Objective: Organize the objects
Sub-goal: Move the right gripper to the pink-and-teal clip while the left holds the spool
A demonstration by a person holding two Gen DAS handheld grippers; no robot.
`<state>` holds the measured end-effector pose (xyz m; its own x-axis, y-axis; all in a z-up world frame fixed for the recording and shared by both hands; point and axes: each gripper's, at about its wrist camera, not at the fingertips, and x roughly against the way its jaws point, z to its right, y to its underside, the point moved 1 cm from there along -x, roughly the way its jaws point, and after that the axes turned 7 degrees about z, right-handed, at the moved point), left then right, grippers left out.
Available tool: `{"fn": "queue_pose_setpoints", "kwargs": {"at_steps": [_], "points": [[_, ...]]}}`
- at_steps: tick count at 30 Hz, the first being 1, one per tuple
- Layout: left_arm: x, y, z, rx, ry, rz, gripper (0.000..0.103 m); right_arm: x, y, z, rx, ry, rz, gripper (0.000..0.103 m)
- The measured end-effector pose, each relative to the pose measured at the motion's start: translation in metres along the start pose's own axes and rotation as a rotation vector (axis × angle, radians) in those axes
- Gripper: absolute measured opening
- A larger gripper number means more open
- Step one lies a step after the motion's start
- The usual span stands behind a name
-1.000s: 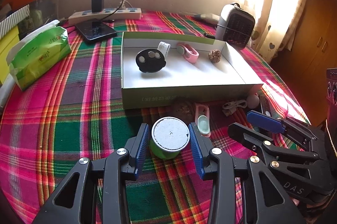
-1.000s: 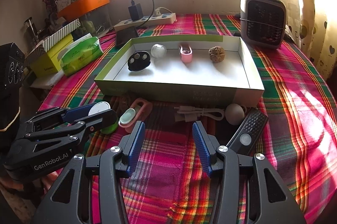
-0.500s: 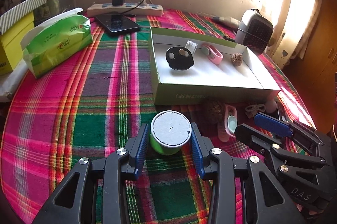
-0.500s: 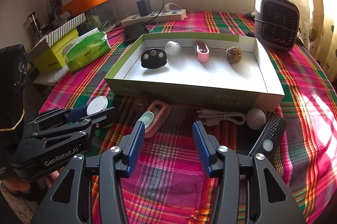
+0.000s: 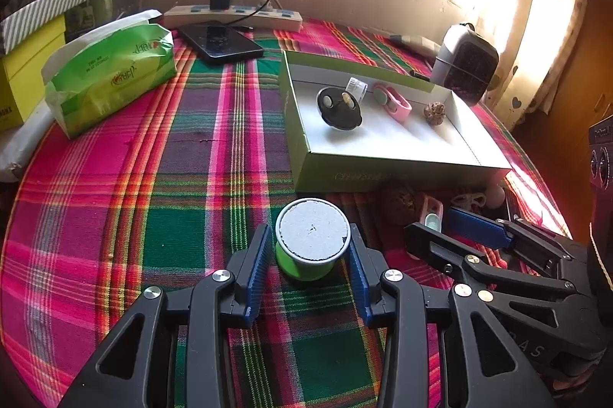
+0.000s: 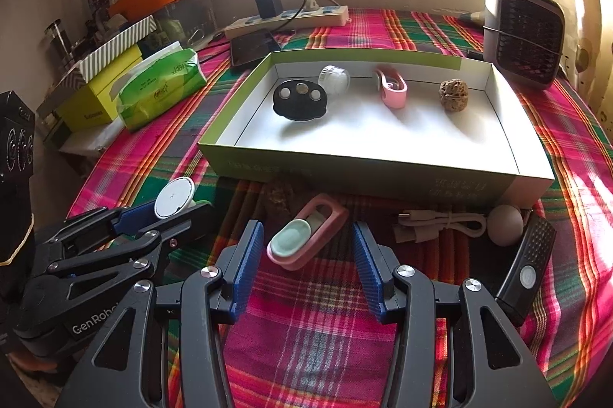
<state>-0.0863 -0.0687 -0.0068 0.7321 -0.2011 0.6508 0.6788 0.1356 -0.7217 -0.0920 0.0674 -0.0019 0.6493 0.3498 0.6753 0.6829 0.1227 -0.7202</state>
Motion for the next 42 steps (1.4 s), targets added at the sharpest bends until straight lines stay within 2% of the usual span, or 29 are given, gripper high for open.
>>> {"fn": "queue_pose_setpoints", "kwargs": {"at_steps": [9,12,22,32,37,42], "points": [[0.0,0.0,0.0,0.002,0.002,0.001,0.036,0.0,0.003,0.009,0.035,0.072,-0.007,0.049],[0.0,0.0,0.0,0.003,0.002,0.001,0.036,0.002,0.003,0.016,0.011,0.065,-0.004,0.049],[-0.001,0.0,0.0,0.007,0.006,0.001,0.036,-0.007,-0.001,0.006,0.07,0.086,-0.013,0.049],[-0.001,0.0,0.001,-0.012,-0.01,-0.002,0.036,-0.008,-0.002,0.008,0.076,0.092,-0.013,0.048],[-0.001,0.0,0.002,-0.012,-0.011,-0.001,0.036,-0.006,-0.002,0.01,0.059,0.087,-0.007,0.036],[-0.001,0.0,-0.001,-0.004,-0.023,0.0,0.03,-0.006,-0.001,0.008,0.066,0.079,-0.006,0.027]]}}
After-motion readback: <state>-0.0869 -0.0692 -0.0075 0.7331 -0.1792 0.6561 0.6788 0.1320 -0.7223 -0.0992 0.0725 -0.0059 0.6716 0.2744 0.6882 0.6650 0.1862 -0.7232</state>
